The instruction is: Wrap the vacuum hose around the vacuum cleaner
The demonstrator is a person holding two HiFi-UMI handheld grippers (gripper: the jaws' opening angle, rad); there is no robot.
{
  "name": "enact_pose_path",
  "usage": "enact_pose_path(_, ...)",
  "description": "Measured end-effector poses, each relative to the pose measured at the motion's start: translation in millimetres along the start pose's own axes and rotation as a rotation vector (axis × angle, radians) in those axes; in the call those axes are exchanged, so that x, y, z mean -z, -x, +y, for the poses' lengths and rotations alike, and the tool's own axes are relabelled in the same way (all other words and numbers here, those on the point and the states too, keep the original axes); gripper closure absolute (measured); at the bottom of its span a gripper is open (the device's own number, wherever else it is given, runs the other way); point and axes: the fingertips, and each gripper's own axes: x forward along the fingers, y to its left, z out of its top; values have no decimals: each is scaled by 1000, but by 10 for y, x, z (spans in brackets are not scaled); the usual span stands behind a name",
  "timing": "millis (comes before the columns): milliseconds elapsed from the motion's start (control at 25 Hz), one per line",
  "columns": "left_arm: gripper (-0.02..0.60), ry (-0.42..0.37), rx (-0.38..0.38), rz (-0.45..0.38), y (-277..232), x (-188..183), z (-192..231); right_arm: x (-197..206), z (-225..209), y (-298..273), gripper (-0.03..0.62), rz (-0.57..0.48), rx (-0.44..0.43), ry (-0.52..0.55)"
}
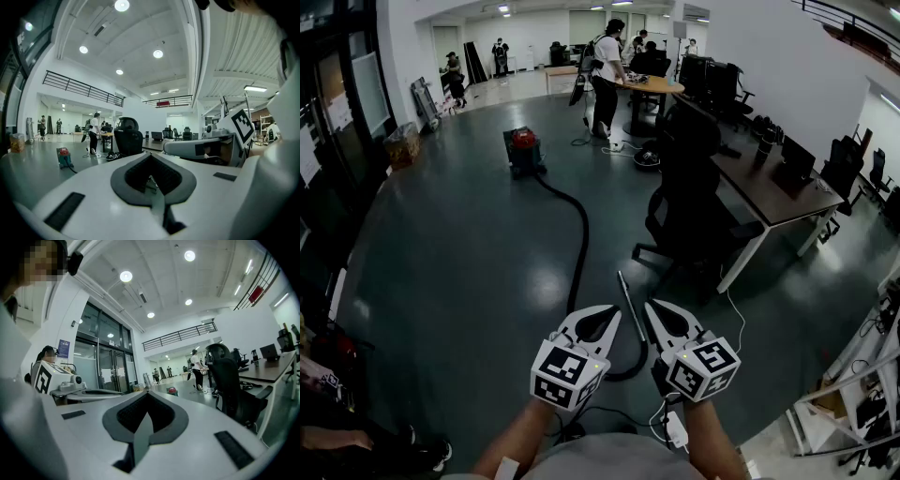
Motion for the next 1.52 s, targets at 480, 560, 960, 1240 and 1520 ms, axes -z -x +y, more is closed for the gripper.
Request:
enact_pose_path(480, 575, -8, -12, 10, 13, 24, -139, 25, -45, 128, 588, 4, -1, -24)
enact_pose_path(560, 575, -9, -18, 12, 5, 37, -158, 37, -70, 155, 588, 5, -3, -25)
enact_pose_path(960, 575, -6, -48, 40, -198, 147, -374, 101, -362, 407, 588, 19, -18, -39)
enact_pose_path(1240, 575, -25, -98, 92, -518, 324, -458, 253, -757, 543, 588, 60, -50, -44)
enact_pose_path(1520, 575, -9, -149, 138, -656, 410, -341, 352, -990, 432, 588, 89, -75, -72)
